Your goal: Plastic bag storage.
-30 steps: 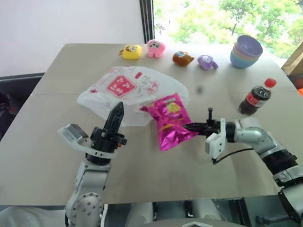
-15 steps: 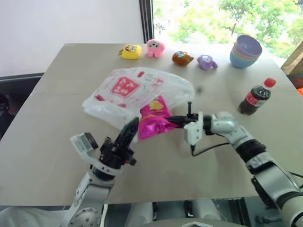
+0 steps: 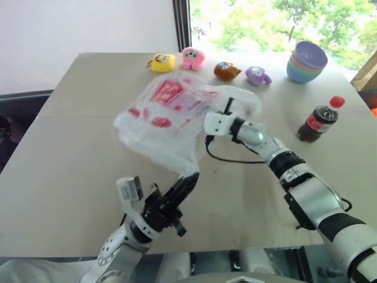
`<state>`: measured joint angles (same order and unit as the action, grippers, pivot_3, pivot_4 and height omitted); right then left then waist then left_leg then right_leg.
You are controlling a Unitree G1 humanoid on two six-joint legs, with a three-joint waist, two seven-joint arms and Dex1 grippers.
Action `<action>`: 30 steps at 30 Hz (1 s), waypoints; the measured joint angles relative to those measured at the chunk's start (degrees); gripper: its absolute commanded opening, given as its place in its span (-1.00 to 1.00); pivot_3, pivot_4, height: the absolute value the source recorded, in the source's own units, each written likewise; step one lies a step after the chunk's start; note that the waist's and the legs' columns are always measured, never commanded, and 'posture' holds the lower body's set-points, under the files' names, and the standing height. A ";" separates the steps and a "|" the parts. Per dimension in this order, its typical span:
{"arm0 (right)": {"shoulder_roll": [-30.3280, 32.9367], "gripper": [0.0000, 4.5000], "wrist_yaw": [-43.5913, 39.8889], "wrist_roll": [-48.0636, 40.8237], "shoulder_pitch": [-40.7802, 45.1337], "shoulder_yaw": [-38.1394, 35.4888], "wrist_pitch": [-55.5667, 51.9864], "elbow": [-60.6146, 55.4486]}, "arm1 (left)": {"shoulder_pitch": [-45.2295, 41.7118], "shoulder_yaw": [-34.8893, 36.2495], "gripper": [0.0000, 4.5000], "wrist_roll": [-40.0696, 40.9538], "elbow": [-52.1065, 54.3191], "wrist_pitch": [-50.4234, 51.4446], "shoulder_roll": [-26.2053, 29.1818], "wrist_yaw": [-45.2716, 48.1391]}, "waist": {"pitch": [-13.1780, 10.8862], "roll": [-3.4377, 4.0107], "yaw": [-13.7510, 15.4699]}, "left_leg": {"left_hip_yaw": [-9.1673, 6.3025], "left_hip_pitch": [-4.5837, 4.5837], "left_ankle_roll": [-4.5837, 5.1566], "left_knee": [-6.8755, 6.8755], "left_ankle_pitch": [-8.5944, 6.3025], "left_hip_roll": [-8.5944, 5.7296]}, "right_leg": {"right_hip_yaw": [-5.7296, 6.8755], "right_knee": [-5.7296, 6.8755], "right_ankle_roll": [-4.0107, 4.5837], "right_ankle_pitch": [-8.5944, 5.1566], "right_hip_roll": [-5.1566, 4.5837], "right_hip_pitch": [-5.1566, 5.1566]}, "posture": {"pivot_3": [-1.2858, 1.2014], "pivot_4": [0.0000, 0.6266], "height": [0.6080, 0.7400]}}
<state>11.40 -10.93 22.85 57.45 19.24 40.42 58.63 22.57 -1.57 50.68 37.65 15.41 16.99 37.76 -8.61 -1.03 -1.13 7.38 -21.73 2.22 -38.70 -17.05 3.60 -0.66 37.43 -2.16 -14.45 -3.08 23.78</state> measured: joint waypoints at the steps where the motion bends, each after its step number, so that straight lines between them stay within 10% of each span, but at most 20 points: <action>1: 1.48 -0.96 0.94 -0.14 -1.30 -0.87 -0.95 -1.93 | -1.40 0.49 -1.00 -0.09 -0.94 -0.07 -0.14 -0.09 | 0.00 0.00 0.08 | -0.02 -0.04 -0.01 -0.03 0.00 0.01 | 0.05 0.02 -0.01 0.00 0.01 0.02 | 0.03 -0.52 1.00; 11: 11.53 -0.96 -5.47 -4.38 -29.53 -9.16 -24.97 -43.43 | -15.30 5.72 -1.00 -1.06 -8.88 1.04 -1.12 -6.97 | -0.02 0.12 -1.03 | -0.18 0.01 -0.06 -0.14 0.03 -0.02 | 0.03 0.24 -0.12 0.00 0.12 0.00 | 0.03 -0.52 1.00; 14: 10.74 -0.65 -6.78 -4.88 -29.86 -9.28 -31.02 -47.95 | -16.29 5.51 -1.00 -1.22 -9.09 1.80 -1.16 -7.58 | -0.02 0.11 -1.47 | -0.25 0.14 -0.17 -0.15 0.09 0.02 | -0.15 0.34 -0.12 0.00 0.27 -0.01 | 0.03 -0.52 1.00; 22: 7.95 0.95 -18.83 -12.68 -28.70 -7.03 -40.24 -53.52 | -20.13 5.58 -1.00 -2.11 -10.20 3.02 -4.39 -11.19 | -0.01 0.10 -0.64 | -0.42 -0.06 -0.22 -0.25 0.12 -0.01 | 0.05 0.32 -0.10 0.00 0.30 -0.01 | 0.03 -0.52 1.00; 30: 12.99 0.98 -30.02 -32.06 -49.30 -12.74 -47.87 -80.52 | -22.63 6.15 -1.00 -2.15 -12.20 3.22 -7.57 -13.93 | 0.00 -0.01 0.85 | -1.00 -0.25 -0.11 -0.28 0.04 -0.22 | 0.36 0.13 -0.11 -0.02 0.16 -0.10 | 0.03 -0.52 1.00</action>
<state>24.39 -40.94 -9.22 8.15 6.51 -7.45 -21.89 -0.06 4.58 48.53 25.45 18.63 9.43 23.83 -8.61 -1.04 -0.27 6.38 -21.98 2.11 -38.98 -17.01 3.38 -0.30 37.56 -2.27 -14.47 -2.93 23.68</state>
